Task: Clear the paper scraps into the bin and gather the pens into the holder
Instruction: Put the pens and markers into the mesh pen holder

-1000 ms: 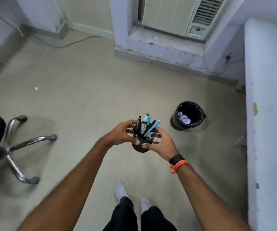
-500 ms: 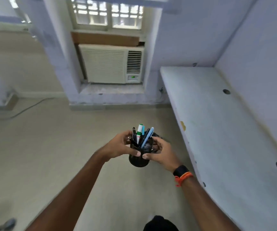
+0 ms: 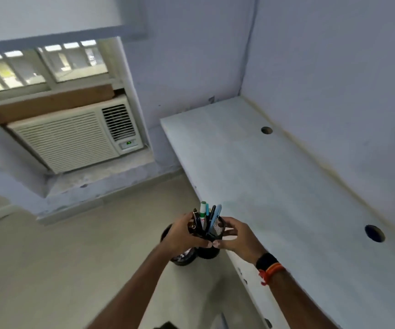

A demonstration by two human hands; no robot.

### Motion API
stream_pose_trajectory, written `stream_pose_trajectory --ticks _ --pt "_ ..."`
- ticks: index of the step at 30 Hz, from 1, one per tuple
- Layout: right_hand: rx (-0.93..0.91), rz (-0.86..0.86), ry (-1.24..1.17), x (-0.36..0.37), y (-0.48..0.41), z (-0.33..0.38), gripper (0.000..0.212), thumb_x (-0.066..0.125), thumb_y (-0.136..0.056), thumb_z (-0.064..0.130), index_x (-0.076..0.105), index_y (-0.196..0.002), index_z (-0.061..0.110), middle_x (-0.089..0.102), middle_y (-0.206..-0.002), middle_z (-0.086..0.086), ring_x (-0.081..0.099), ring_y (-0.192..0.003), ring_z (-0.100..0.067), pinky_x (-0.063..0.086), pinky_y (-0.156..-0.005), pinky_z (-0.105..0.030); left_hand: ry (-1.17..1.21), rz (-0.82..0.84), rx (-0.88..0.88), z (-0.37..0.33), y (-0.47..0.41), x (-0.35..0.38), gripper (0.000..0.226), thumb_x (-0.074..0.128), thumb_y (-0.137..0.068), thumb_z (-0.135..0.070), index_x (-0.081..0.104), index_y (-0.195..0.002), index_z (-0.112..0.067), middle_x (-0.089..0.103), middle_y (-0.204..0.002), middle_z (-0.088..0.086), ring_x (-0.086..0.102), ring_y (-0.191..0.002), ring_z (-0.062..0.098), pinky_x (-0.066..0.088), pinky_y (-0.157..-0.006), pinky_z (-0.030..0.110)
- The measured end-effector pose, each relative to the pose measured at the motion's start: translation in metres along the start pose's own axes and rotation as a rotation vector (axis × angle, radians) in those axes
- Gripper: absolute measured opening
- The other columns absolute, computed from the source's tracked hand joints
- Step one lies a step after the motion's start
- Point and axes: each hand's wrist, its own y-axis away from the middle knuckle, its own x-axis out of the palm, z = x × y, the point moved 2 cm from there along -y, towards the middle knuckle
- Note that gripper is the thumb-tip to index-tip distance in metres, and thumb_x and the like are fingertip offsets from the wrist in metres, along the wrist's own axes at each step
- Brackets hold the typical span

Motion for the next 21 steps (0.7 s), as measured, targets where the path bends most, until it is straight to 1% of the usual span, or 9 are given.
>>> stream_pose_trajectory --ticks 2,4,6,10,12,14,16,18,21 --pt "0.027 -0.035 0.041 -0.019 -0.019 -0.011 0.070 0.087 -0.062 0.033 0.055 -0.124 0.028 0.062 -0.121 0.013 0.059 -0.110 -0.007 0.048 -0.088 -0.020 0.013 0.031 -0.006 -0.008 -0.031 0.012 0.063 0.093 -0.049 -0.020 0.061 -0.102 -0.028 0.071 -0.095 -0.008 0.070 -0.086 0.006 0.059 -0.077 0.026" --pt "0.055 -0.061 0.076 -0.035 -0.042 -0.021 0.078 0.087 -0.060 0.035 0.051 -0.128 0.024 0.059 -0.122 0.013 0.056 -0.112 -0.008 0.046 -0.092 -0.025 0.028 0.086 -0.028 -0.010 -0.067 0.020 0.062 0.091 -0.055 -0.009 0.061 -0.106 -0.027 0.070 -0.100 -0.006 0.069 -0.091 0.011 0.057 -0.074 0.019" --pt "0.091 -0.096 0.078 -0.049 -0.065 -0.027 0.077 0.088 -0.061 0.027 0.049 -0.128 0.024 0.056 -0.118 0.014 0.056 -0.110 -0.012 0.049 -0.091 -0.027 0.036 0.139 -0.035 -0.009 -0.107 0.024 0.067 0.089 -0.056 -0.004 0.061 -0.115 -0.019 0.068 -0.111 0.001 0.067 -0.099 0.016 0.056 -0.074 0.020" --pt "0.171 -0.213 0.072 -0.075 -0.112 -0.029 0.077 0.087 -0.064 0.022 0.048 -0.131 0.021 0.054 -0.123 0.012 0.058 -0.108 -0.015 0.050 -0.086 -0.024 -0.031 0.195 0.030 -0.017 -0.189 0.030 0.076 0.089 -0.056 -0.002 0.057 -0.125 -0.009 0.058 -0.124 0.005 0.062 -0.108 0.020 0.056 -0.088 0.032" --pt "0.216 -0.254 0.073 -0.088 -0.136 -0.025 0.078 0.085 -0.066 0.020 0.046 -0.134 0.021 0.052 -0.124 0.012 0.059 -0.107 -0.017 0.051 -0.086 -0.025 -0.055 0.227 0.042 -0.028 -0.223 0.032 0.080 0.088 -0.057 -0.001 0.054 -0.129 -0.008 0.057 -0.123 0.002 0.061 -0.106 0.017 0.054 -0.084 0.025" --pt "0.252 -0.296 0.068 -0.102 -0.161 -0.023 0.078 0.085 -0.066 0.019 0.047 -0.134 0.022 0.056 -0.128 0.008 0.060 -0.109 -0.019 0.052 -0.094 -0.033 -0.056 0.240 0.033 -0.038 -0.256 0.032 0.084 0.088 -0.056 0.000 0.052 -0.132 -0.007 0.056 -0.123 0.000 0.060 -0.105 0.017 0.051 -0.080 0.022" --pt "0.281 -0.324 0.071 -0.116 -0.188 -0.021 0.078 0.084 -0.066 0.018 0.047 -0.134 0.022 0.057 -0.131 0.005 0.055 -0.115 -0.015 0.046 -0.101 -0.033 -0.061 0.241 0.030 -0.045 -0.288 0.032 0.085 0.087 -0.056 0.001 0.051 -0.132 -0.007 0.055 -0.125 0.002 0.059 -0.107 0.020 0.052 -0.083 0.027" --pt "0.313 -0.336 0.066 -0.130 -0.212 -0.018 0.078 0.083 -0.068 0.013 0.045 -0.136 0.019 0.055 -0.132 0.003 0.050 -0.119 -0.013 0.041 -0.100 -0.027 -0.061 0.239 0.032 -0.052 -0.317 0.034 0.084 0.086 -0.056 0.003 0.051 -0.132 -0.007 0.055 -0.125 0.004 0.058 -0.110 0.022 0.053 -0.085 0.031" --pt "0.377 -0.339 0.037 -0.146 -0.240 -0.018 0.077 0.079 -0.071 0.006 0.042 -0.138 0.015 0.054 -0.135 -0.001 0.048 -0.123 -0.017 0.040 -0.097 -0.026 -0.058 0.263 0.027 -0.057 -0.352 0.040 0.087 0.085 -0.054 0.005 0.049 -0.133 -0.008 0.052 -0.125 0.003 0.057 -0.114 0.026 0.054 -0.091 0.044"
